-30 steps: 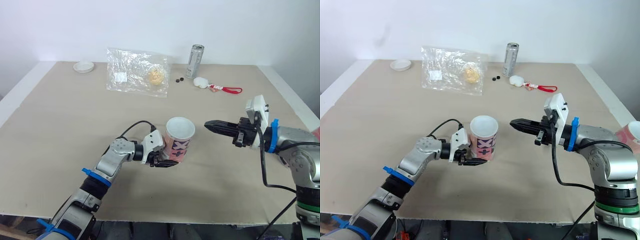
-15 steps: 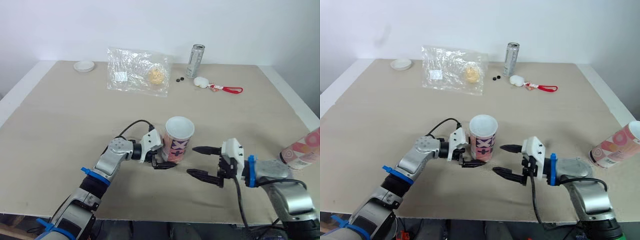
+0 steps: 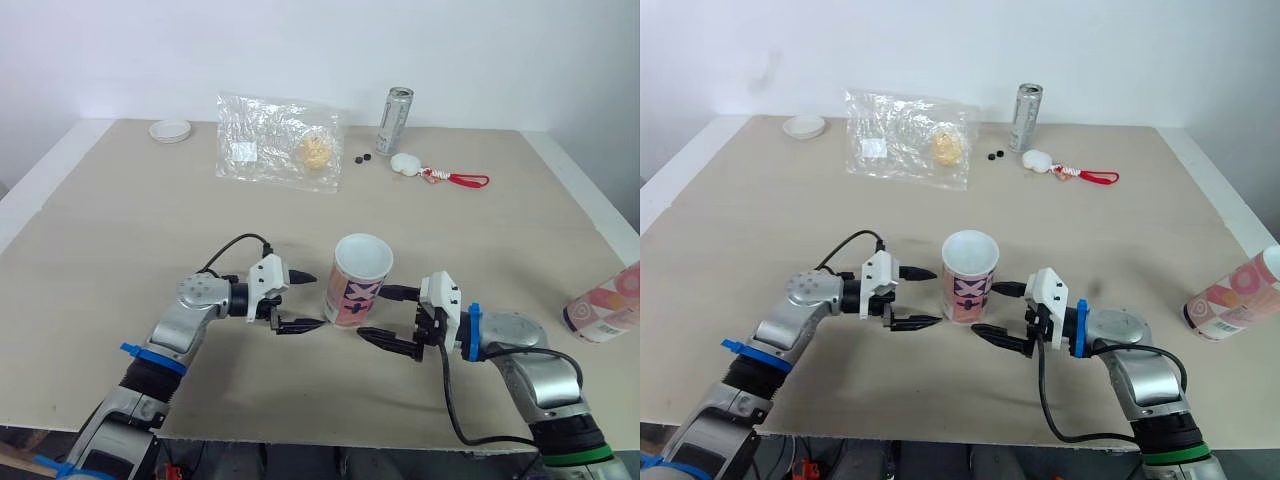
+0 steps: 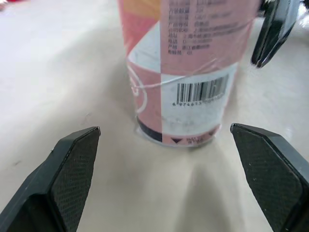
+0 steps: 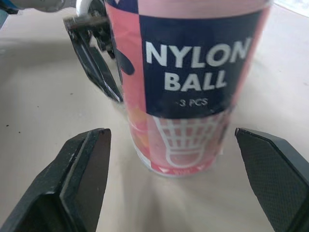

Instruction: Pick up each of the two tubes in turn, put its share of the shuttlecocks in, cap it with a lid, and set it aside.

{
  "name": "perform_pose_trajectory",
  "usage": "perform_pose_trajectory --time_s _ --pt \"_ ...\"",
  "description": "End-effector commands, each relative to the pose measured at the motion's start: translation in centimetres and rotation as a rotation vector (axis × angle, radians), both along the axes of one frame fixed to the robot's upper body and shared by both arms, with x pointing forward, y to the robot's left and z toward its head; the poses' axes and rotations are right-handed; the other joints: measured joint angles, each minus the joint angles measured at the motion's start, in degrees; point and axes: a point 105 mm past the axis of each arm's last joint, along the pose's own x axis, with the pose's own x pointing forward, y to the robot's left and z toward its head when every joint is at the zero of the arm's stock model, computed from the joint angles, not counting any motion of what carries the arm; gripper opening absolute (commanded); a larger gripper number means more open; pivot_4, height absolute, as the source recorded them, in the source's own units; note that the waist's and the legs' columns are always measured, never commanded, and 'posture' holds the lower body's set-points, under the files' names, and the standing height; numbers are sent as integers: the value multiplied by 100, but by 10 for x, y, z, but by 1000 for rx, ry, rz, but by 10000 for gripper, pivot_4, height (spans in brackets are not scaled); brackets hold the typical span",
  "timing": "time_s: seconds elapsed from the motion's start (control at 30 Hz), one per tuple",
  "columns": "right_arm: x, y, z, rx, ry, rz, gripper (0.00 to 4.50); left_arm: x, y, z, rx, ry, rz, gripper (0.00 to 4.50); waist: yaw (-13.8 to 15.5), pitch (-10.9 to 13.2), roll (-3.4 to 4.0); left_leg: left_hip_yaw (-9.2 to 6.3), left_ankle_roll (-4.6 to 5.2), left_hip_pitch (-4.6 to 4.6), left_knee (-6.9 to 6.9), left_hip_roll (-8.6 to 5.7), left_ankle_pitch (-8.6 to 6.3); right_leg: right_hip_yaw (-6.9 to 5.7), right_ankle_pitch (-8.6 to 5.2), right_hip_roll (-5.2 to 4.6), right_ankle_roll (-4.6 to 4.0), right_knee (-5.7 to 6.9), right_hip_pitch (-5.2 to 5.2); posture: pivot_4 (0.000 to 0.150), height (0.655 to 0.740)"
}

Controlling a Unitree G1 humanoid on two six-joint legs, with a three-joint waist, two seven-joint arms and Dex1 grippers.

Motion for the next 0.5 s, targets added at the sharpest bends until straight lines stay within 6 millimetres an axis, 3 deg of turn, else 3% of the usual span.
perform_pose_trajectory --time_s 0.03,0.5 --pt "2 8 6 3 -44 42 44209 -8 6 20 -60 -57 -25 45000 0 0 0 0 0 1 0 1 0 -1 0 0 0 0 0 1500 7400" --pt "10 28 -8 -23 -42 106 44209 -20 30 21 -19 -68 -10 45000 -1 3 0 1 0 2 0 5 0 -3 1 2 -5 1 -2 1500 7400"
